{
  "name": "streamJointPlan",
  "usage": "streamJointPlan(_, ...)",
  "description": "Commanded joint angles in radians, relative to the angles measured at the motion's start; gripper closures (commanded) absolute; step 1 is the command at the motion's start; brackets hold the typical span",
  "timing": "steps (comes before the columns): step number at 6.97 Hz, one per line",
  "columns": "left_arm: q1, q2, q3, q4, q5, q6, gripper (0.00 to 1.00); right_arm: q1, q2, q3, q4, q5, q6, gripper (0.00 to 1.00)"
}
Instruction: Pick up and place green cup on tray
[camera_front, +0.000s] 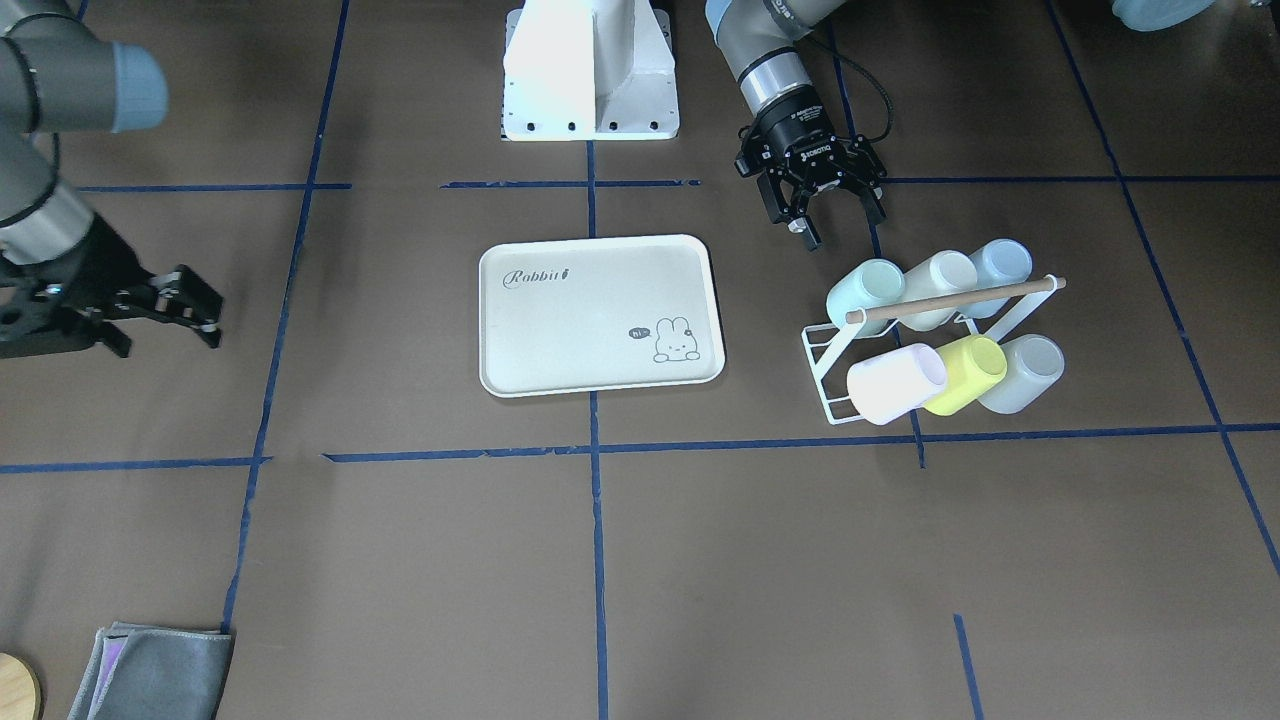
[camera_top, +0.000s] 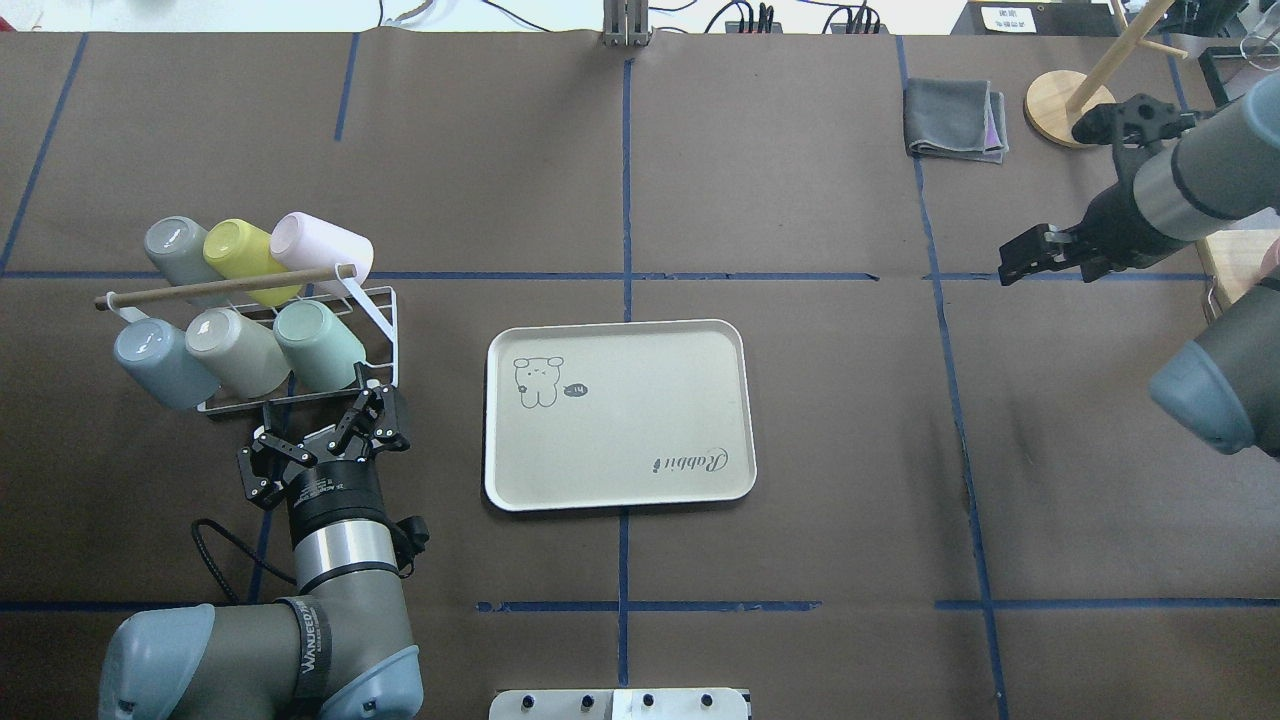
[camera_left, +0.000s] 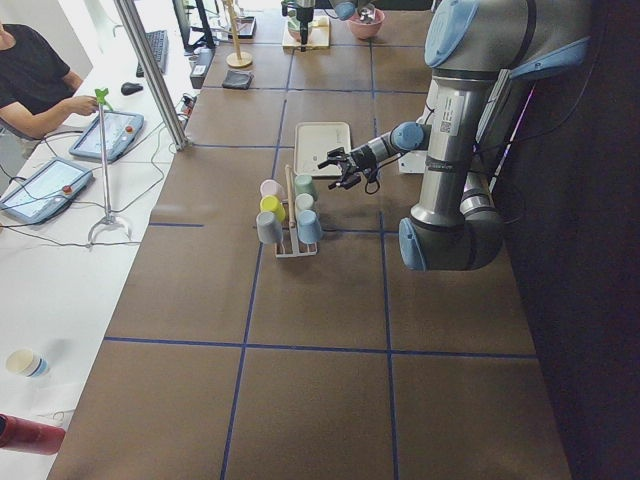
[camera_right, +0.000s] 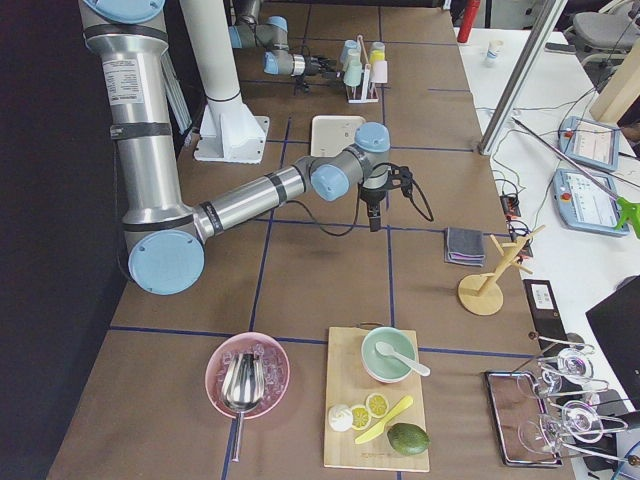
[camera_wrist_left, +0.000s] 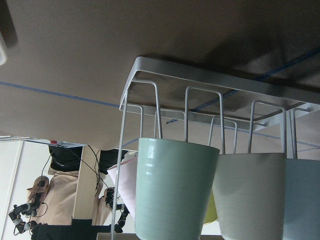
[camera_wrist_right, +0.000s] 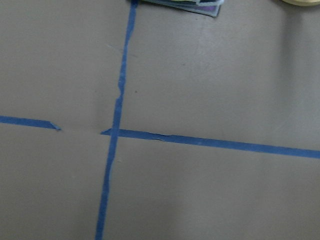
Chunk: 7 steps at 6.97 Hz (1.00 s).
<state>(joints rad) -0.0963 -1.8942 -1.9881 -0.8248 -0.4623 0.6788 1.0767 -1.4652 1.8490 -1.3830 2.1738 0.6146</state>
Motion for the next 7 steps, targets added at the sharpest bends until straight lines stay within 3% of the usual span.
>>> streamJointPlan(1,-0.006,-0.005,0.053,-0.048,0.031,0.002,0.00,0.043,-0.015,-0.002,-0.039,0.006,-0.096,0.00)
streamJointPlan(7,-0.089,-0.051,0.192,-0.080,0.074,0.004,0.00,0.069,-0.038,-0.005,-0.038,0.006,-0.139,0.00)
